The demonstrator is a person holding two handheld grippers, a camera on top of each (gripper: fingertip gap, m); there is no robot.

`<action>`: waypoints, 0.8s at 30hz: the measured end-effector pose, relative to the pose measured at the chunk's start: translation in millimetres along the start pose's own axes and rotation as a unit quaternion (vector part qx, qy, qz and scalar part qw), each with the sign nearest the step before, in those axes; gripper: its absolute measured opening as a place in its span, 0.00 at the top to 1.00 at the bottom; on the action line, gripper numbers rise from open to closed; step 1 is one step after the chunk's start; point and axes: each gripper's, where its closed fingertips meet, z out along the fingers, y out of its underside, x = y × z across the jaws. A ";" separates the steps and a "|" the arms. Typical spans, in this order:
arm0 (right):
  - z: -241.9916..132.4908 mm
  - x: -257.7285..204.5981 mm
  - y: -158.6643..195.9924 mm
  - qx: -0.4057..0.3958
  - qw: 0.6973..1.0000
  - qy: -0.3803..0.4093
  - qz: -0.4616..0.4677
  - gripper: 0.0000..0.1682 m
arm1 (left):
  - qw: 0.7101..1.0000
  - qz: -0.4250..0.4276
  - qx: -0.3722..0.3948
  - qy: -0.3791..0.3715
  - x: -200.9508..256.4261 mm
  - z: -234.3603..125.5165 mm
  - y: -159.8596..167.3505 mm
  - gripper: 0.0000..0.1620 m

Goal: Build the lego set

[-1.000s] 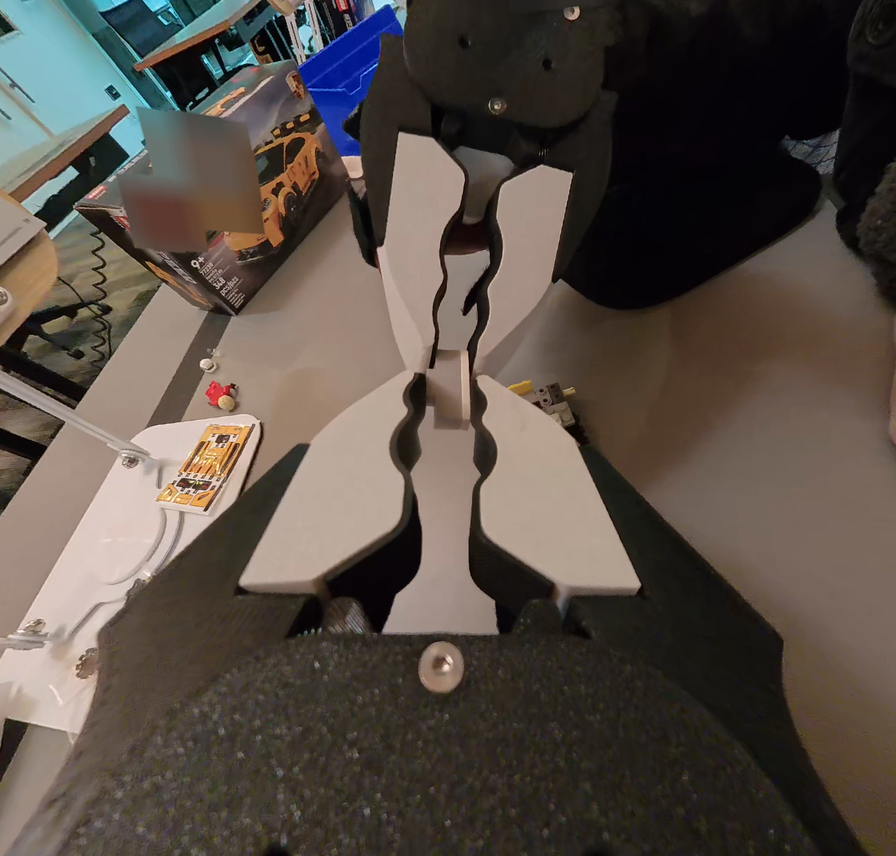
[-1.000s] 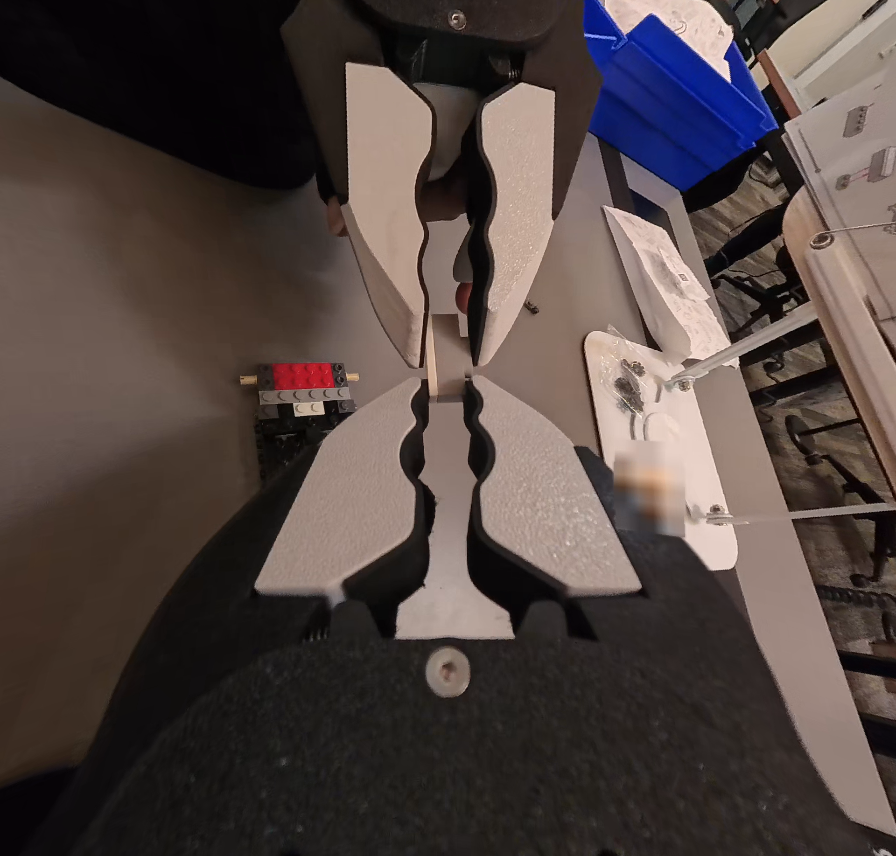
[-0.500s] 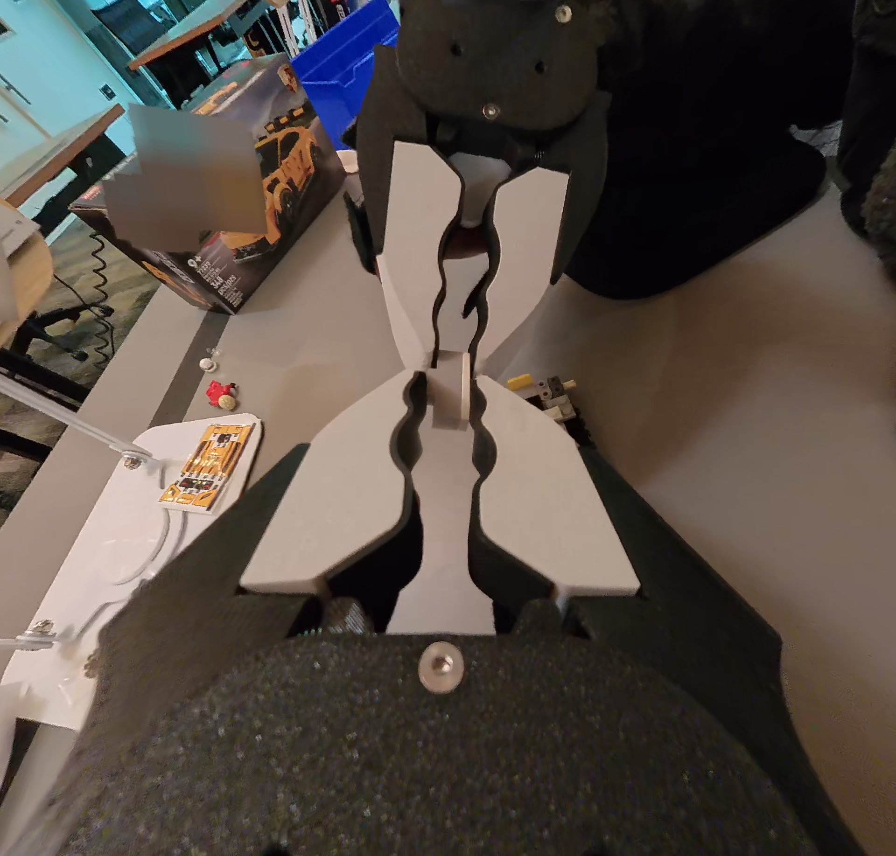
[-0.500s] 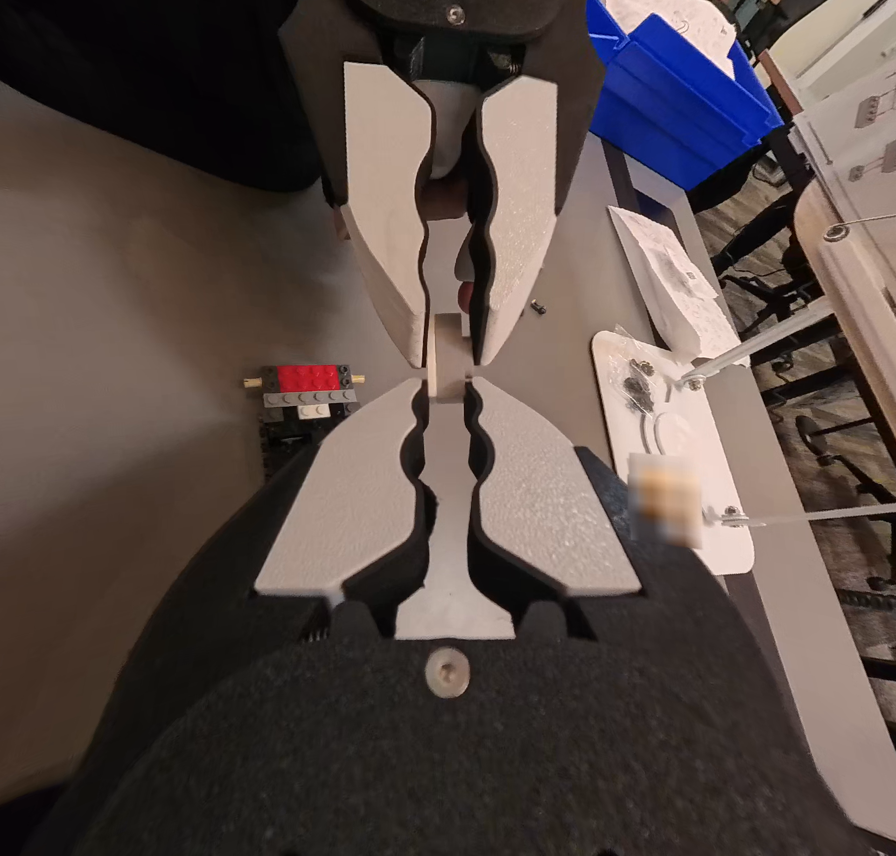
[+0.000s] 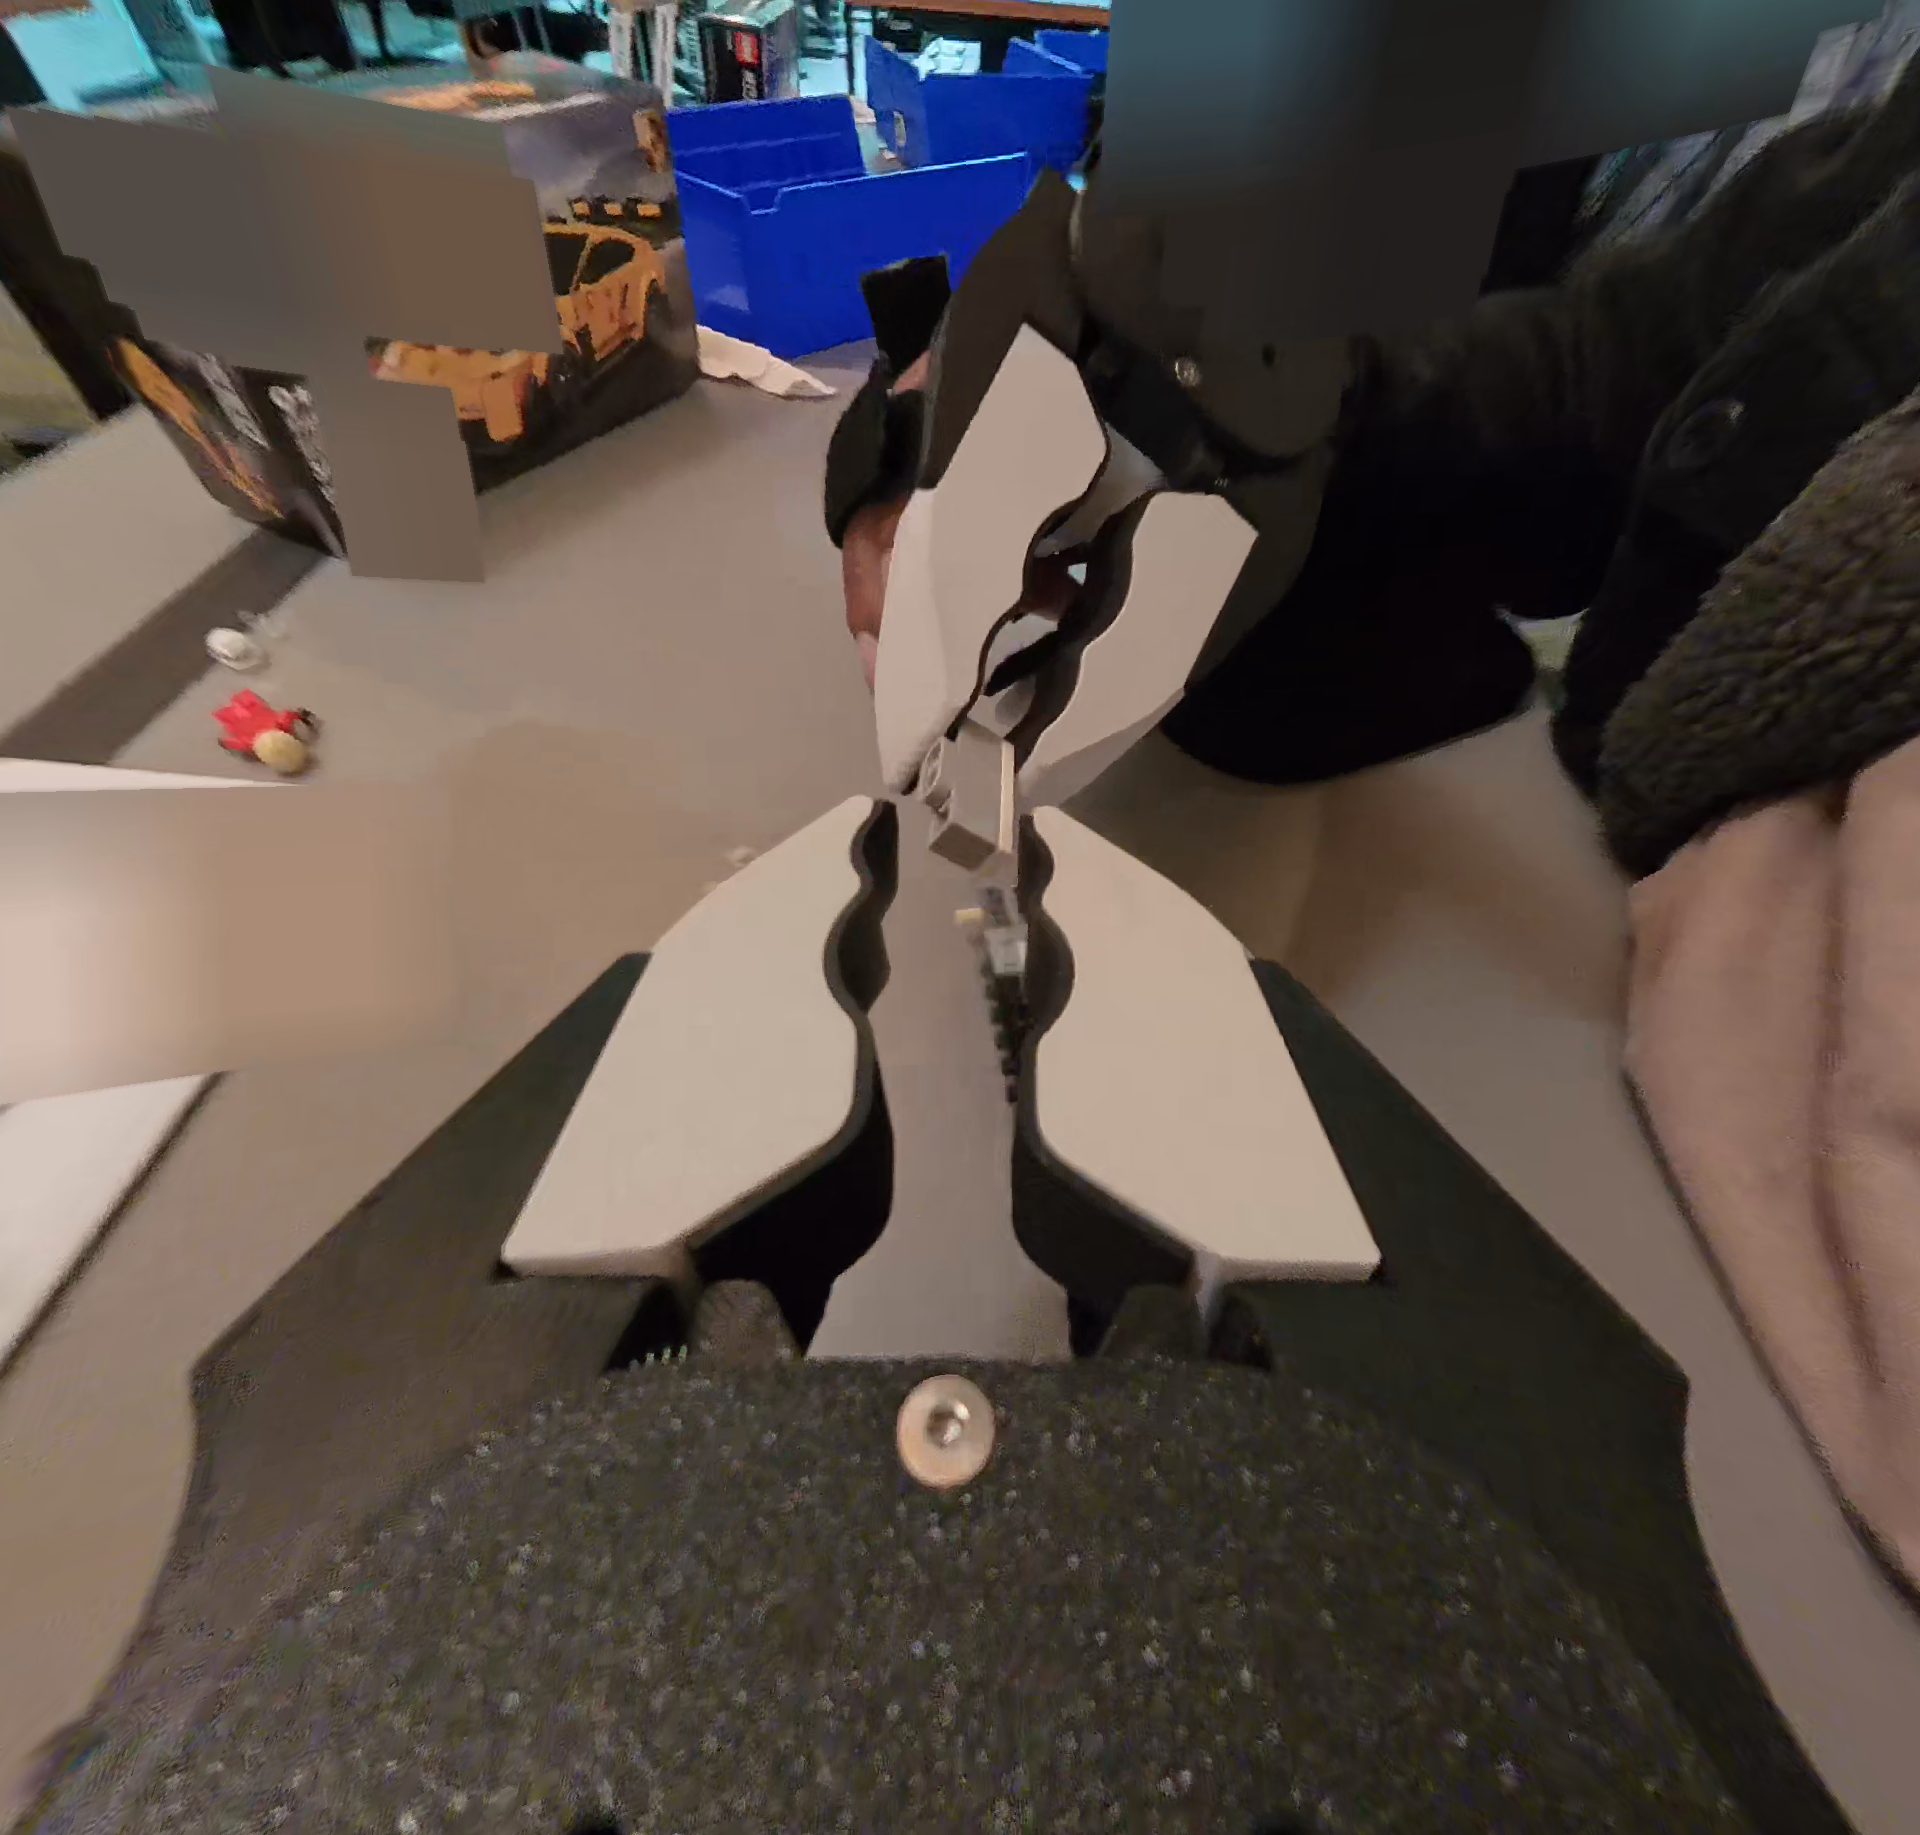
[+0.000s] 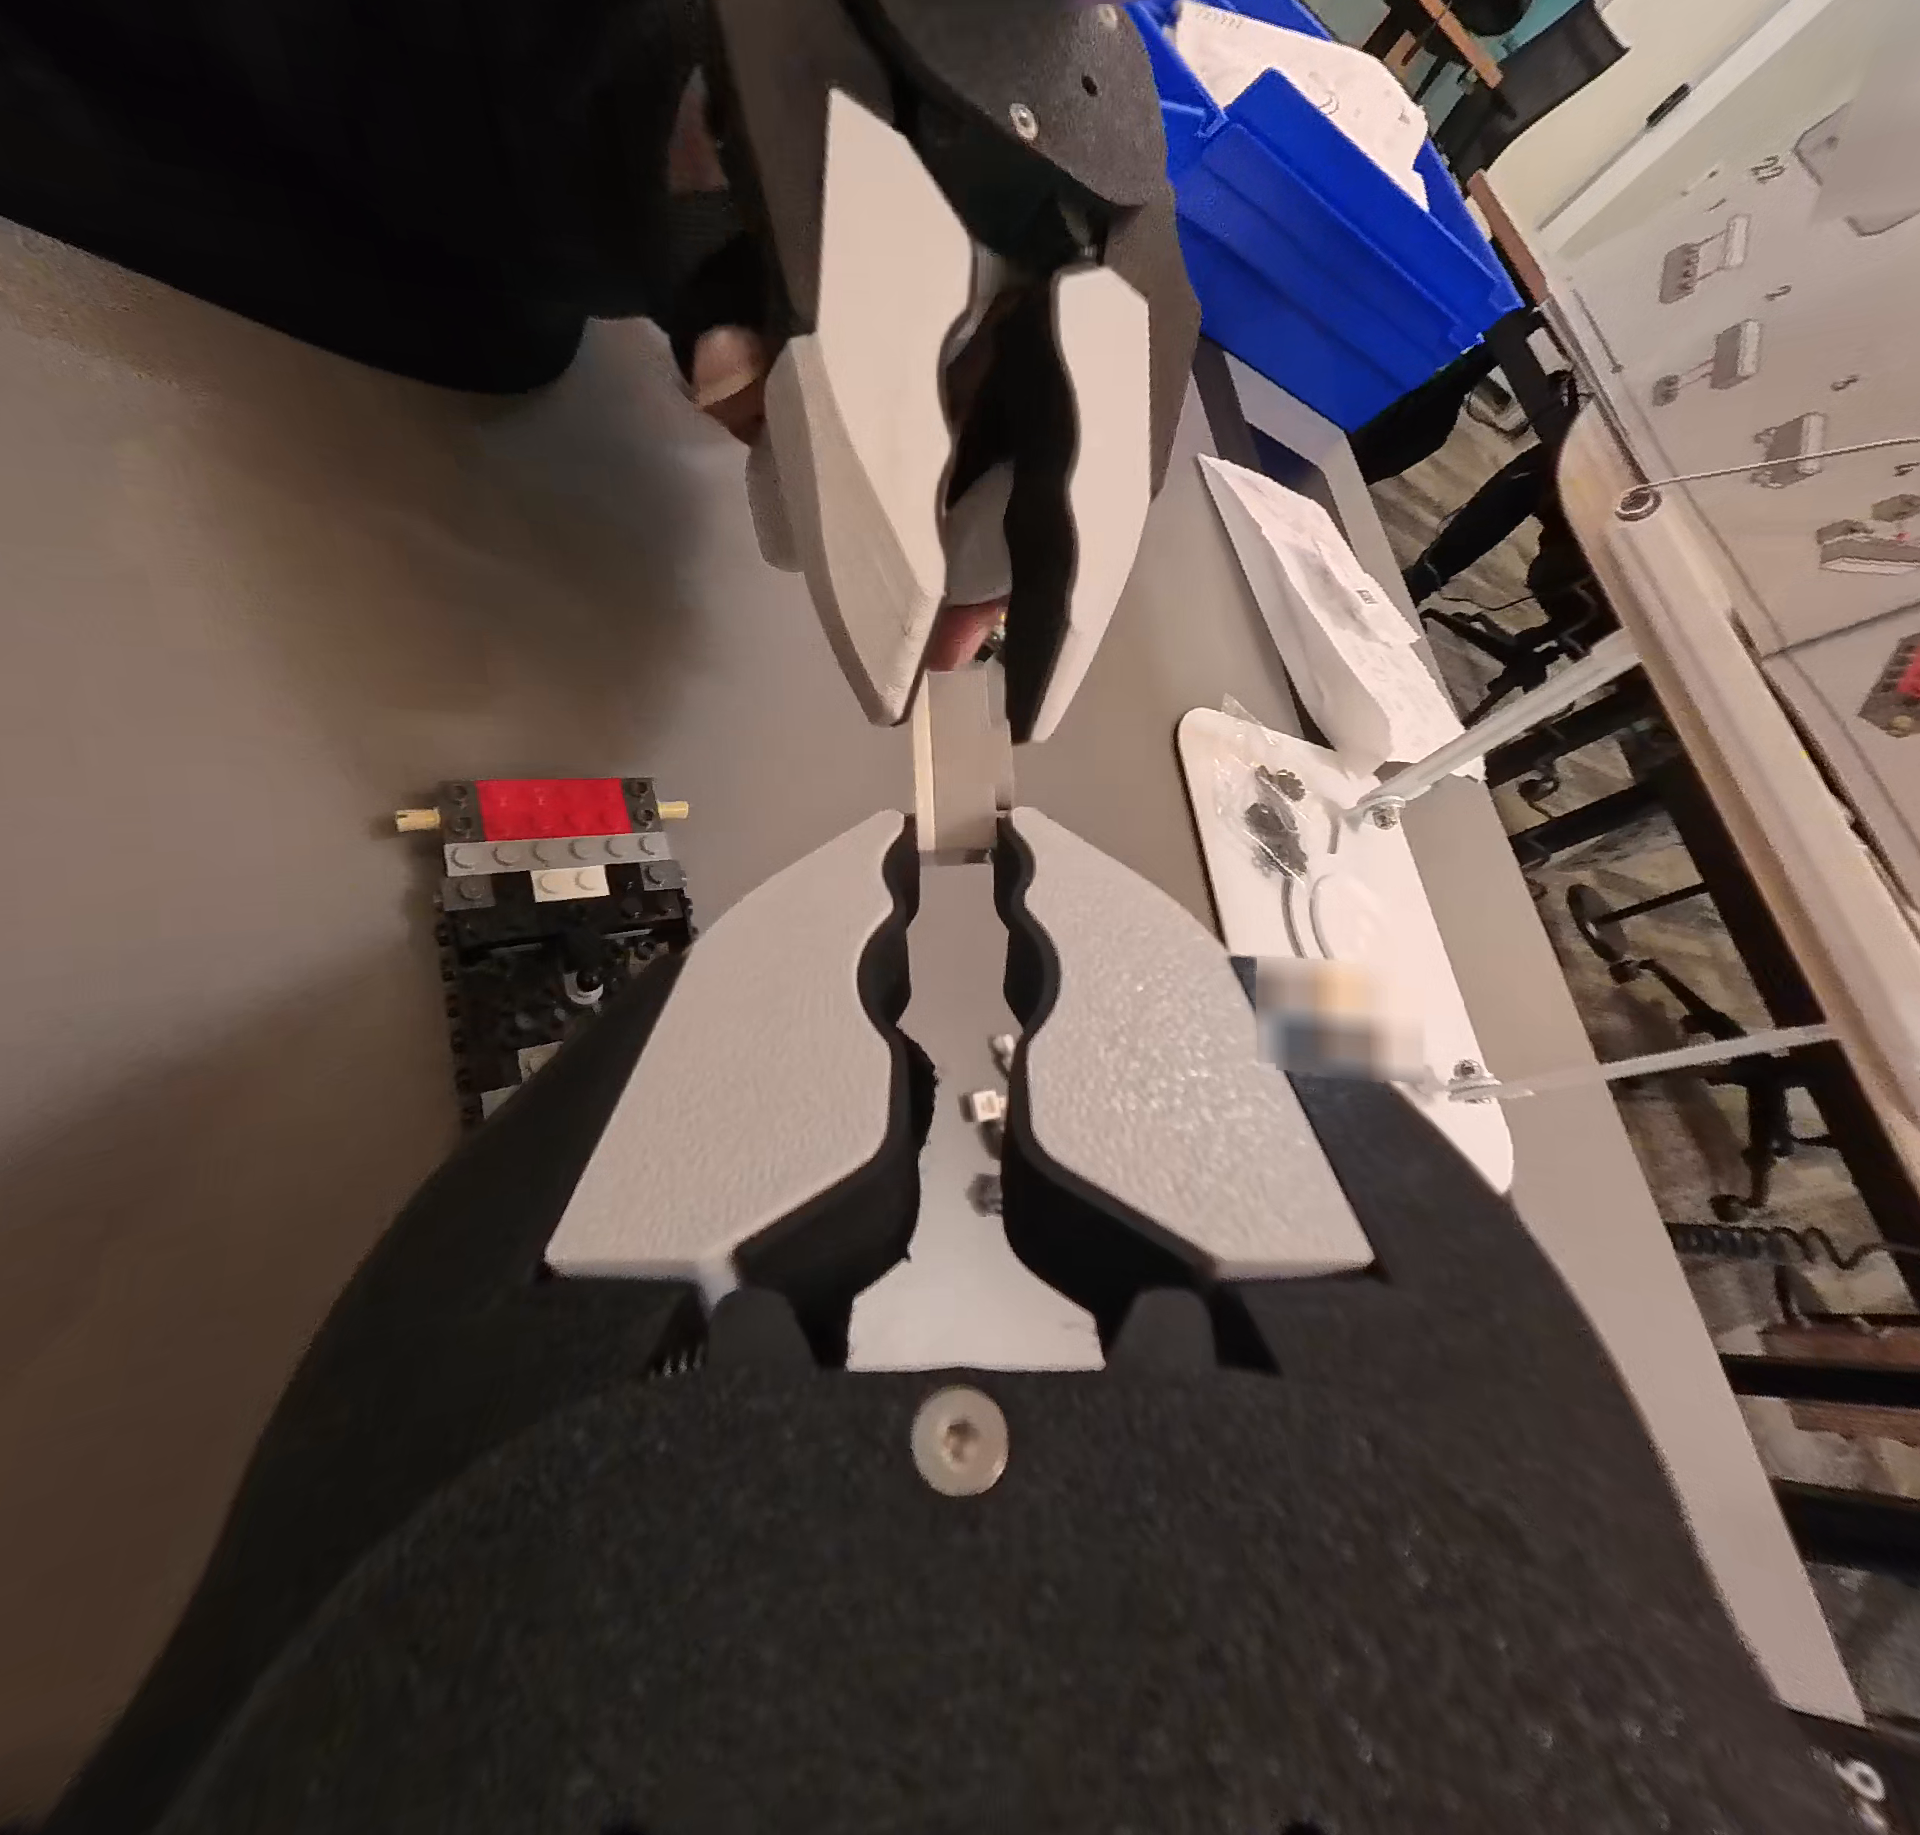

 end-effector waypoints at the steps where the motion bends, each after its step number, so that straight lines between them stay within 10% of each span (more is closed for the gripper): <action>1: 0.5 0.5 0.1 0.001 1.000 0.004 -0.003 0.92 | 1.000 -0.024 0.003 0.011 -0.1 0.4 0.9 0.87; 14: 4.2 9.1 -6.9 0.020 0.998 0.049 -0.018 0.92 | 0.988 -0.141 0.039 0.056 -1.9 0.5 -7.0 0.92; 24: 4.0 3.6 -2.2 0.061 0.986 -0.048 0.150 0.89 | 0.995 -0.093 0.027 0.035 -3.5 -0.9 -5.1 0.95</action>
